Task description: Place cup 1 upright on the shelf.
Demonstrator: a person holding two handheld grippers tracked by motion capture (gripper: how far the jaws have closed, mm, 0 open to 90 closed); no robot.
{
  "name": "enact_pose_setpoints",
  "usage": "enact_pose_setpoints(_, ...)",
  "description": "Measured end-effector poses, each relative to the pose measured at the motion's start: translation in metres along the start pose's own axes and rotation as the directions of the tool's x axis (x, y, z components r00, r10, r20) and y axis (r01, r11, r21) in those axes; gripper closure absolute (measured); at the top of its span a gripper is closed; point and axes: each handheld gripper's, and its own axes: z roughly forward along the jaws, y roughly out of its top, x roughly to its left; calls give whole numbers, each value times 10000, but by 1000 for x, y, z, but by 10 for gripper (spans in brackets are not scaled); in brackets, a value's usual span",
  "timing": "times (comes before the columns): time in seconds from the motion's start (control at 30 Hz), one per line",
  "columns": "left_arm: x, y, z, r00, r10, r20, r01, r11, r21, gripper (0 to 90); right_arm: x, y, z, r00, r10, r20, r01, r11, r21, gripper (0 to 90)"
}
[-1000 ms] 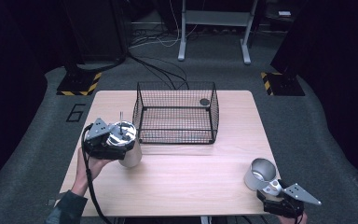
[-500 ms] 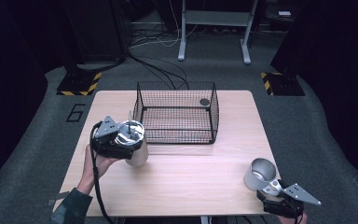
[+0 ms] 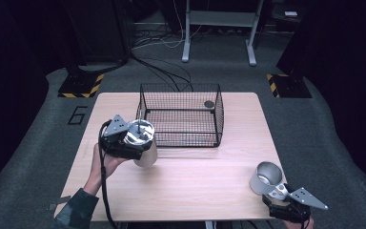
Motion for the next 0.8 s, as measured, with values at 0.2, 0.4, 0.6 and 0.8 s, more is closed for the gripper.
enact_pose_setpoints(0.2,-3,6,4,9999,82,128,-82,10000,27,38,0,0,0,10000,-8,-30,8,10000,-3,5)
enact_pose_setpoints(0.4,-4,13,6,9998,100,188,-99,9999,-73,38,0,0,0,10000,83,38,-83,10000,0,5)
enact_pose_setpoints(0.6,-5,20,8,9997,156,213,-154,9998,-125,38,0,0,0,10000,19,-8,-19,10000,-15,6)
enact_pose_setpoints(0.8,-3,30,10,9994,195,280,-189,9996,-188,38,0,0,0,10000,-19,3,19,10000,7,6)
